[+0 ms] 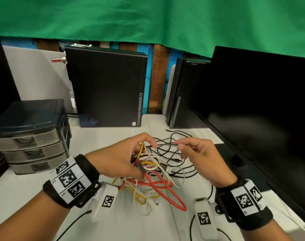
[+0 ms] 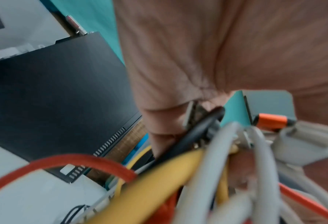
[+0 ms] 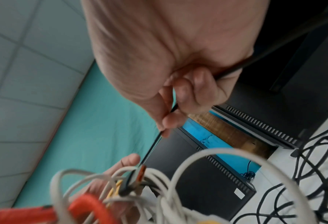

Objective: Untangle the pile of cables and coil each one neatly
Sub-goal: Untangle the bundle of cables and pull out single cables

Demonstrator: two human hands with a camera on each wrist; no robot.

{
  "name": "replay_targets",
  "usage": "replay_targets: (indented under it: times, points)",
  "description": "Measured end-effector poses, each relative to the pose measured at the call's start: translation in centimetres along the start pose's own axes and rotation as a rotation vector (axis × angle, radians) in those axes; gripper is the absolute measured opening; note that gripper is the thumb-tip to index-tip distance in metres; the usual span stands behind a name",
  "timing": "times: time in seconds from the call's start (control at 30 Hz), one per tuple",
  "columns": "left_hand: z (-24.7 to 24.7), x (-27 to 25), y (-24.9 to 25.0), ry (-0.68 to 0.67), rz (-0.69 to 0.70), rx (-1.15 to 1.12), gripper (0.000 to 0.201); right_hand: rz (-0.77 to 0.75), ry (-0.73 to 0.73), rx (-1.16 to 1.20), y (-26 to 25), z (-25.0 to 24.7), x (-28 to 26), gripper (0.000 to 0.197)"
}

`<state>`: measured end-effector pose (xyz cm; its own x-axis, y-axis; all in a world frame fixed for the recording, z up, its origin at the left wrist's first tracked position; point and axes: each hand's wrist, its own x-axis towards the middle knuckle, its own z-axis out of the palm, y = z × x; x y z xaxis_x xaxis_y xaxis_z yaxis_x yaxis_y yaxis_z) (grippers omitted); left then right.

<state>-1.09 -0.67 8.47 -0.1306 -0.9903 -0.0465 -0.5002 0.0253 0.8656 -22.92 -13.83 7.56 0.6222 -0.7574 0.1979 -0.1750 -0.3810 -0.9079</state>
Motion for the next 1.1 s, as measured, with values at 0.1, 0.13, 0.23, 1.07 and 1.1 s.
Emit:
replay_targets:
  times: [0.1, 0.13, 0.23, 1.07, 1.1]
  points:
    - [0.2, 0.2, -0.1, 0.023, -0.018, -0.041, 0.08, -0.055, -0.074, -0.033, 0.0, 0.6, -0.3, 0.018]
    - [0.5, 0.3, 0.0, 0.026, -0.018, -0.05, 0.079, -0.07, -0.106, -0.054, 0.0, 0.9, -0.5, 0.017]
    - [1.3, 0.6, 0.1, 0.034, -0.007, -0.066, 0.061, -0.127, -0.224, -0.089, -0.2, 2.4, -1.1, 0.019]
    - [4.4, 2.7, 0.7, 0.52, -0.094, -1.086, 0.068, -0.393, 0.204, -0.39, -1.3, 3.8, -2.5, 0.013]
    - [4.4, 2.7, 0.6, 0.521, -0.093, -1.11, 0.07, -0.365, 0.166, -0.361, -1.3, 3.7, -2.5, 0.013]
